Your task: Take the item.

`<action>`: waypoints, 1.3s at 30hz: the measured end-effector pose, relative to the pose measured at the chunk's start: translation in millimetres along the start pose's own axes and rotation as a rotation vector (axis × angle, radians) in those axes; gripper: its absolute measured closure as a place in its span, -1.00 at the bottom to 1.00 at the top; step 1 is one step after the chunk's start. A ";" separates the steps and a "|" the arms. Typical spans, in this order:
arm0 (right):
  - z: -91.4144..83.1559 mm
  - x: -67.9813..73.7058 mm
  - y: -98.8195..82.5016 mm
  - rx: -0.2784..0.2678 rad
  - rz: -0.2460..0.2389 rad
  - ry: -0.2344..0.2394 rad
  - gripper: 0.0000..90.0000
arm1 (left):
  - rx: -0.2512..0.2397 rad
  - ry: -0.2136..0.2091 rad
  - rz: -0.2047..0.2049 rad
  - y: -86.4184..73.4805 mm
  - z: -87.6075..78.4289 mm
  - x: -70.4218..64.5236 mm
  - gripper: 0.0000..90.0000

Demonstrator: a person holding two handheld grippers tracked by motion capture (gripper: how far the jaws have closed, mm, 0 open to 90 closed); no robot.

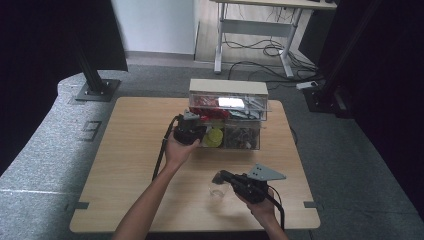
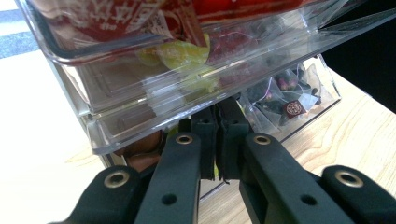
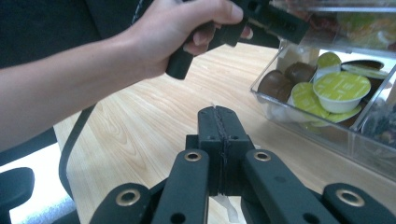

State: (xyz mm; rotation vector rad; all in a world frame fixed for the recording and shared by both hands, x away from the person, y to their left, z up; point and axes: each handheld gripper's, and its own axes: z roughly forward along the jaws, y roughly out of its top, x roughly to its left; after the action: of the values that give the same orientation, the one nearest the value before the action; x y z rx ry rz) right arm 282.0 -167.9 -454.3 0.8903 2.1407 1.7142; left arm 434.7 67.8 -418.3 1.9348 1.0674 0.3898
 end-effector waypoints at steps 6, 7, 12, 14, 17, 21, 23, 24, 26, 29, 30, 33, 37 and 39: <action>2.7 0.1 -3.7 0.018 -0.004 0.001 0.80 | 0.001 0.000 0.000 -0.2 0.5 -0.7 0.93; 2.6 0.4 -3.7 0.016 -0.006 0.004 0.78 | 0.000 0.000 0.000 -0.3 0.5 -0.8 0.94; 3.0 1.2 -4.1 0.014 -0.016 -0.004 0.70 | 0.000 -0.004 -0.002 -0.4 1.8 -2.1 0.94; 2.7 1.3 -4.0 0.011 -0.019 -0.010 0.66 | 0.001 -0.007 -0.003 -0.6 2.4 -2.4 0.94; 1.0 1.0 -3.5 0.006 -0.019 -0.019 0.58 | 0.004 -0.008 -0.004 -1.3 3.4 -1.9 0.94; -1.7 -1.3 -3.1 -0.002 -0.019 -0.028 0.51 | 0.005 -0.006 -0.005 -2.7 5.0 -2.0 0.93; -3.3 -2.4 -3.0 -0.007 -0.015 -0.033 0.48 | 0.005 -0.007 -0.006 -3.1 5.1 -2.0 0.93; -4.5 -3.4 -3.1 -0.007 -0.015 -0.035 0.46 | 0.005 -0.007 -0.007 -3.2 4.9 -1.9 0.93; -6.1 -4.3 -3.4 -0.009 -0.014 -0.040 0.43 | 0.004 -0.008 -0.009 -3.3 4.5 -1.6 0.93; -8.7 -6.3 -4.0 -0.008 -0.012 -0.049 0.40 | 0.005 -0.010 -0.008 -3.8 3.8 -2.0 0.93; -9.3 -7.0 -4.3 -0.009 -0.009 -0.052 0.40 | 0.006 -0.011 -0.005 -4.3 3.2 -2.0 0.93; -11.7 -9.4 -5.4 -0.006 0.000 -0.055 0.40 | 0.006 -0.011 -0.006 -5.9 1.8 -1.9 0.93; -14.4 -12.7 -7.8 -0.004 0.011 -0.068 0.39 | 0.008 -0.015 -0.007 -8.6 1.4 -2.3 0.93; -16.5 -14.5 -9.2 -0.003 0.015 -0.076 0.39 | 0.007 -0.017 -0.010 -10.1 1.6 -2.7 0.93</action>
State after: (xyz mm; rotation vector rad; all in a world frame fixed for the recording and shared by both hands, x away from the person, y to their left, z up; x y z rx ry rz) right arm 281.4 -190.7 -461.1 0.9570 2.0871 1.6620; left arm 428.7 67.4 -427.1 1.9346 1.0688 0.3642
